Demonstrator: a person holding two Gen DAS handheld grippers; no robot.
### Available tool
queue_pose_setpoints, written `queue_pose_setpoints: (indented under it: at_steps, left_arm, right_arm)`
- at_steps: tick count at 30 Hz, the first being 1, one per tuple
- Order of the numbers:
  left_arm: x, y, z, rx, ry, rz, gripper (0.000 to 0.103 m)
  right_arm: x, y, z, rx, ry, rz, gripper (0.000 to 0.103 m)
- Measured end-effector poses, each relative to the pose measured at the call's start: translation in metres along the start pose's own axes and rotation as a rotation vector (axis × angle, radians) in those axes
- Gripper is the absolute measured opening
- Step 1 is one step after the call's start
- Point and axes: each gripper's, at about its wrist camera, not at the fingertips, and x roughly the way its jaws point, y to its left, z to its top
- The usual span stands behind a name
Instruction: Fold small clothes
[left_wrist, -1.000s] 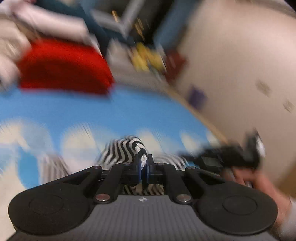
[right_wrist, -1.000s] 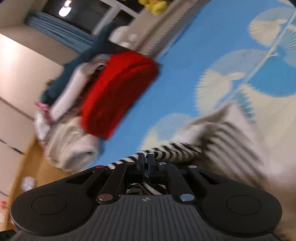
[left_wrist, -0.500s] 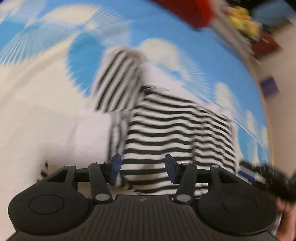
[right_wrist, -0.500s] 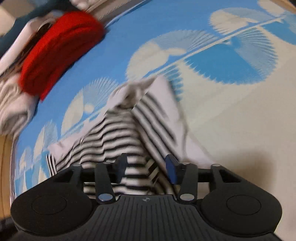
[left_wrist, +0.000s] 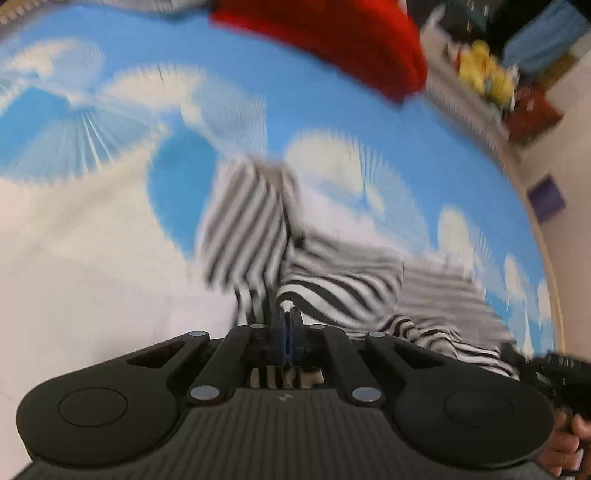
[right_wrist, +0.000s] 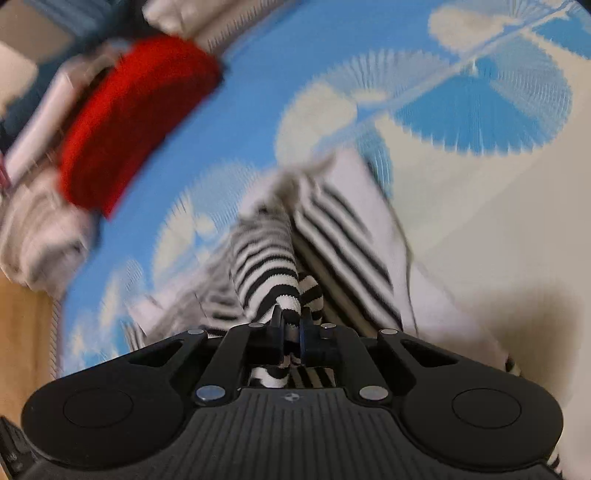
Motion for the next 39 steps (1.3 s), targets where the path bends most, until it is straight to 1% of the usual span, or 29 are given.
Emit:
queue_pose_setpoints:
  at_steps: [2, 3, 5, 6, 7, 9, 10, 11, 12, 13, 14, 15, 16, 17, 18, 19, 22, 23, 24, 25, 27, 28, 29, 30, 33, 35, 36, 37, 39]
  left_arm:
    - [-0.005, 0.007, 0.004, -0.029, -0.019, -0.001, 0.001]
    - [0.0, 0.009, 0.003, -0.024, 0.011, 0.025, 0.001]
    - [0.02, 0.01, -0.006, -0.004, 0.134, 0.089, 0.001]
    - [0.033, 0.012, -0.013, -0.013, 0.213, 0.095, 0.001]
    - [0.04, 0.015, -0.017, -0.03, 0.255, 0.098, 0.002]
    - [0.039, 0.016, -0.018, -0.046, 0.254, 0.099, 0.005]
    - [0.035, 0.014, -0.014, -0.042, 0.231, 0.087, 0.007]
    - [0.031, 0.012, -0.01, -0.042, 0.211, 0.071, 0.019]
    - [0.026, 0.011, -0.007, -0.046, 0.192, 0.051, 0.029]
    - [0.024, 0.011, -0.005, -0.05, 0.178, 0.043, 0.042]
    - [0.024, 0.01, -0.004, -0.05, 0.173, 0.046, 0.043]
    - [0.027, 0.009, -0.006, -0.046, 0.183, 0.059, 0.042]
    - [0.032, 0.008, -0.006, -0.045, 0.201, 0.068, 0.038]
    - [0.036, 0.009, -0.009, -0.05, 0.214, 0.07, 0.009]
    - [0.039, 0.011, -0.008, -0.056, 0.214, 0.065, 0.001]
    - [0.036, 0.011, -0.008, -0.053, 0.195, 0.056, 0.001]
    - [0.018, 0.003, 0.002, -0.005, 0.075, 0.039, 0.001]
    - [0.016, 0.001, 0.004, 0.013, 0.059, 0.05, 0.001]
    - [0.019, 0.0, 0.003, 0.032, 0.077, 0.087, 0.001]
    - [0.028, 0.003, 0.0, 0.028, 0.124, 0.118, 0.001]
    - [0.041, 0.011, -0.008, -0.013, 0.209, 0.153, 0.003]
    - [0.042, 0.01, -0.009, -0.01, 0.213, 0.18, 0.011]
    - [0.039, 0.007, -0.008, 0.01, 0.189, 0.191, 0.017]
    - [0.03, -0.001, -0.006, 0.045, 0.135, 0.195, 0.017]
    - [0.009, -0.025, -0.006, 0.17, 0.001, 0.161, 0.017]
    - [0.009, -0.036, -0.011, 0.225, -0.006, 0.114, 0.017]
    - [0.014, -0.039, -0.015, 0.231, 0.017, 0.098, 0.017]
    - [0.02, -0.039, -0.019, 0.225, 0.045, 0.097, 0.017]
    - [0.04, -0.031, -0.027, 0.194, 0.124, 0.127, 0.017]
  right_arm:
    - [-0.007, -0.006, 0.006, 0.003, -0.031, -0.006, 0.006]
    - [-0.004, -0.01, 0.009, 0.012, -0.003, -0.027, 0.006]
    - [0.014, -0.024, 0.003, 0.045, 0.105, -0.104, 0.006]
    - [0.023, -0.029, -0.002, 0.056, 0.152, -0.147, 0.007]
    - [0.032, -0.033, -0.008, 0.062, 0.185, -0.183, 0.008]
    - [0.038, -0.03, -0.014, 0.031, 0.201, -0.231, 0.016]
    - [0.037, -0.025, -0.013, 0.008, 0.192, -0.239, 0.016]
    - [0.033, -0.021, -0.011, -0.007, 0.178, -0.237, 0.019]
    - [0.031, -0.018, -0.01, -0.009, 0.167, -0.229, 0.028]
    - [0.028, -0.015, -0.007, -0.009, 0.153, -0.22, 0.033]
    - [0.027, -0.015, -0.007, -0.012, 0.144, -0.216, 0.041]
    - [0.026, -0.016, -0.006, -0.018, 0.142, -0.217, 0.041]
    - [0.028, -0.016, -0.005, -0.02, 0.148, -0.222, 0.041]
    - [0.031, -0.017, -0.005, -0.015, 0.156, -0.223, 0.036]
    - [0.033, -0.019, -0.005, -0.002, 0.161, -0.214, 0.012]
    - [0.031, -0.021, -0.005, 0.017, 0.162, -0.191, 0.005]
    - [0.02, -0.015, -0.003, 0.012, 0.118, -0.165, 0.005]
    - [0.019, -0.016, -0.003, 0.024, 0.121, -0.162, 0.005]
    - [0.022, -0.021, -0.003, 0.048, 0.144, -0.17, 0.005]
    - [0.028, -0.026, -0.004, 0.075, 0.171, -0.182, 0.007]
    - [0.037, -0.036, -0.009, 0.121, 0.222, -0.22, 0.019]
    - [0.036, -0.035, -0.009, 0.113, 0.221, -0.227, 0.02]
    - [0.032, -0.029, -0.008, 0.084, 0.198, -0.236, 0.024]
    - [0.026, -0.021, -0.007, 0.042, 0.163, -0.249, 0.031]
    - [0.002, 0.01, -0.004, -0.125, -0.031, -0.281, 0.04]
    - [-0.009, 0.021, -0.006, -0.16, -0.111, -0.209, 0.04]
    - [-0.009, 0.023, -0.006, -0.165, -0.113, -0.154, 0.04]
    - [-0.004, 0.025, -0.009, -0.171, -0.08, -0.092, 0.04]
    - [0.017, 0.022, -0.014, -0.155, 0.051, -0.018, 0.041]
